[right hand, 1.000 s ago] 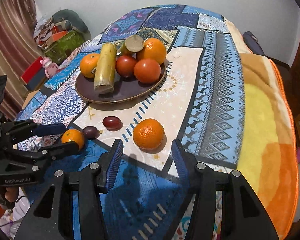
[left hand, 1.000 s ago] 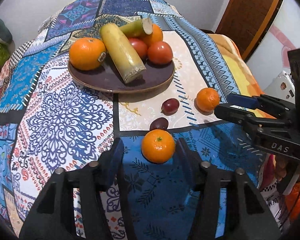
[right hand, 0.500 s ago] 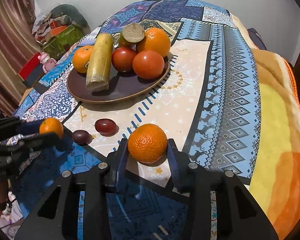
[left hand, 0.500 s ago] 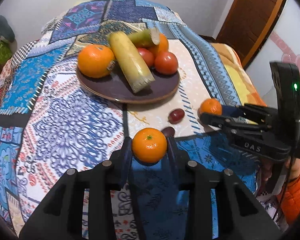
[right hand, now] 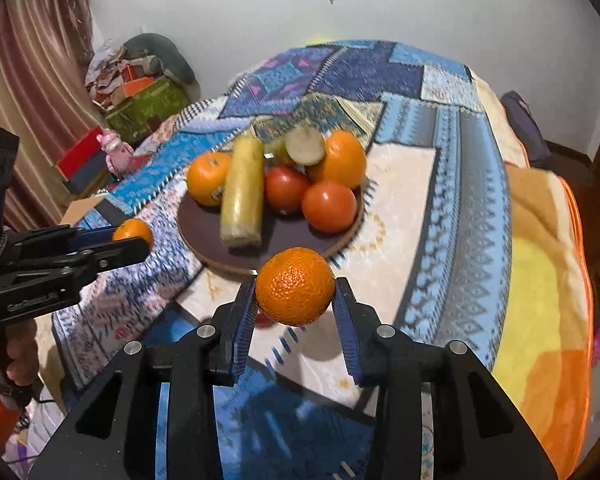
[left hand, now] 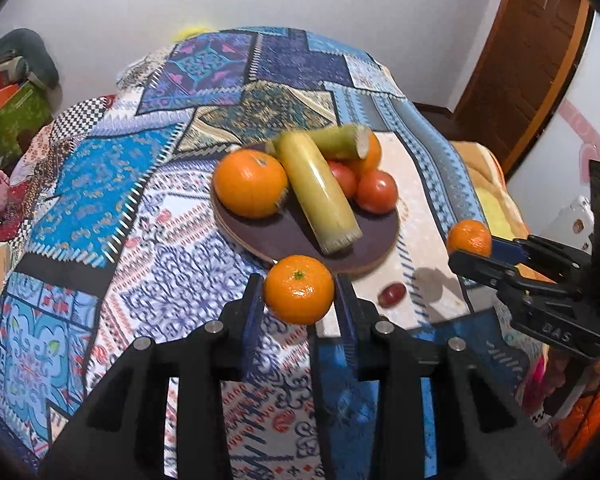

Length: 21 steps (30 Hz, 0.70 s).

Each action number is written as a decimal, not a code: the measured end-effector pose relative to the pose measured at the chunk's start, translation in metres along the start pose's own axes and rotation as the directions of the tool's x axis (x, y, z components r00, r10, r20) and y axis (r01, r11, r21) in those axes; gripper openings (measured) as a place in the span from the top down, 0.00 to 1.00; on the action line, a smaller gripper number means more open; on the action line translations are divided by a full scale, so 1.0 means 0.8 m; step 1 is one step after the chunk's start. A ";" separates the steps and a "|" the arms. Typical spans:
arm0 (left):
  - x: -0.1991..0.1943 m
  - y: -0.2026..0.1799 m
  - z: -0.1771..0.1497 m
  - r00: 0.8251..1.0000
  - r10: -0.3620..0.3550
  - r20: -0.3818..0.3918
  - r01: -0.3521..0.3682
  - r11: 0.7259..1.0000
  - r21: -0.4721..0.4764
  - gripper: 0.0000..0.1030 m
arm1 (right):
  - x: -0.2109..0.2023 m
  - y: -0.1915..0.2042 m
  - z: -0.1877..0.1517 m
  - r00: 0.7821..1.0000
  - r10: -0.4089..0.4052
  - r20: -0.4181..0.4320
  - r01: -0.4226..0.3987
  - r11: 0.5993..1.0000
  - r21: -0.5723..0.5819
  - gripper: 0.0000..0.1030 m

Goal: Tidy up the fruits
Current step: 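Carry both mandarins onto the plate and open both tools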

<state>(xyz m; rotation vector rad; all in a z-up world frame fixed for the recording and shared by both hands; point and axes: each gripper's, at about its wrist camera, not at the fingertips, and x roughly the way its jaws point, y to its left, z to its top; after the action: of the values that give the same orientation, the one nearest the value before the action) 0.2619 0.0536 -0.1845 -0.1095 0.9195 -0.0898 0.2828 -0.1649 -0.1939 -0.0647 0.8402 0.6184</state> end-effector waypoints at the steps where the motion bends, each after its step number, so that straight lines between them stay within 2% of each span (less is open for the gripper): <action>1: 0.001 0.002 0.004 1.000 0.003 0.003 -0.003 1.000 -0.004 0.66 | 0.002 0.002 0.003 1.000 0.002 0.003 -0.002 1.000 -0.003 0.66; 9: 0.016 0.013 0.025 1.000 0.020 0.013 -0.020 1.000 -0.004 0.66 | 0.030 0.015 0.022 1.000 0.019 -0.003 -0.019 1.000 -0.023 0.66; 21: 0.062 0.022 0.040 1.000 0.015 -0.025 -0.015 1.000 -0.006 0.66 | 0.075 0.012 0.034 0.999 0.023 -0.048 -0.024 0.999 -0.022 0.66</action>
<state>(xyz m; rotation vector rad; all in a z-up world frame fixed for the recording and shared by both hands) 0.3175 0.0668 -0.2065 -0.1074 0.9459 -0.0747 0.3269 -0.1199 -0.2167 -0.0904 0.8812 0.6511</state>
